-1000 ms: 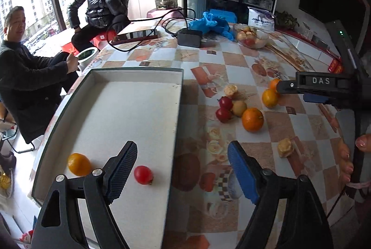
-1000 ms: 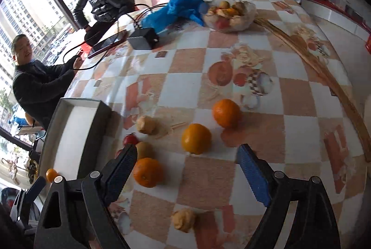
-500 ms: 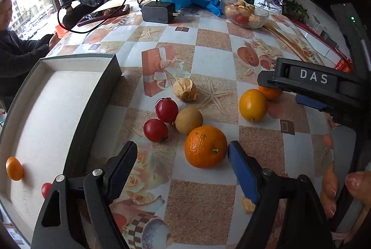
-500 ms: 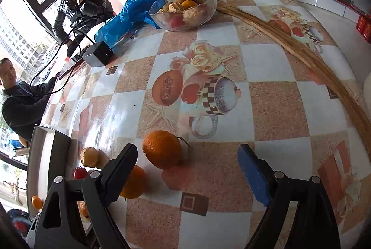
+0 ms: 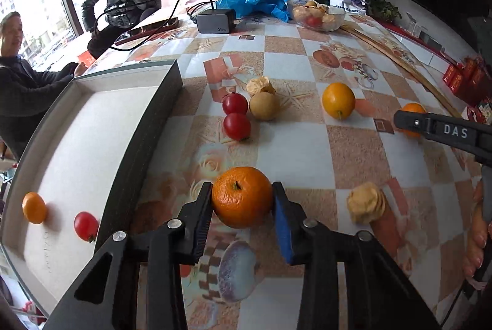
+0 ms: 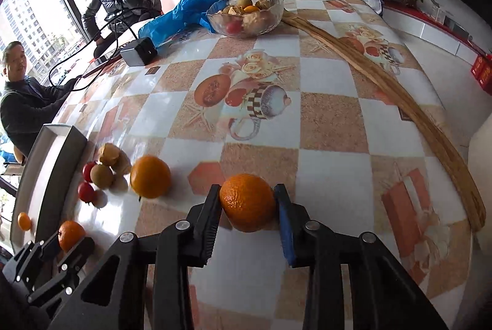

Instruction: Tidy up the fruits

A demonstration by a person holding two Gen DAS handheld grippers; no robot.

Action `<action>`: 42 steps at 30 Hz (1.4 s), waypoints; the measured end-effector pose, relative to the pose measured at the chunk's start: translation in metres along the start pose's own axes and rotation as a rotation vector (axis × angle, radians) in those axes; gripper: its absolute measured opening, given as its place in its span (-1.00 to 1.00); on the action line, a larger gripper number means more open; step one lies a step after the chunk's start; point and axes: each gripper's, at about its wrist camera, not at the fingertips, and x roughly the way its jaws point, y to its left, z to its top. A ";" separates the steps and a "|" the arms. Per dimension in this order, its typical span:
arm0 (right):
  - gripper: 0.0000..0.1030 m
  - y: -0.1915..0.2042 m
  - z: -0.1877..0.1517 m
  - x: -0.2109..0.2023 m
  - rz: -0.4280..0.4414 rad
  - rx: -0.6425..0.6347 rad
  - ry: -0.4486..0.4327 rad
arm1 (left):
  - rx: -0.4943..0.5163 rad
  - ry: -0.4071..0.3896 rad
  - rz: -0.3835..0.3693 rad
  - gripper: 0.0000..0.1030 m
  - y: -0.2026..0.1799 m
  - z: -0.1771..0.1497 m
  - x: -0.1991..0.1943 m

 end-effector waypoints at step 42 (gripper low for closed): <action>0.83 -0.001 -0.091 -0.037 -0.156 -0.062 -0.070 | 0.054 -0.124 0.037 0.02 -0.010 -0.022 -0.005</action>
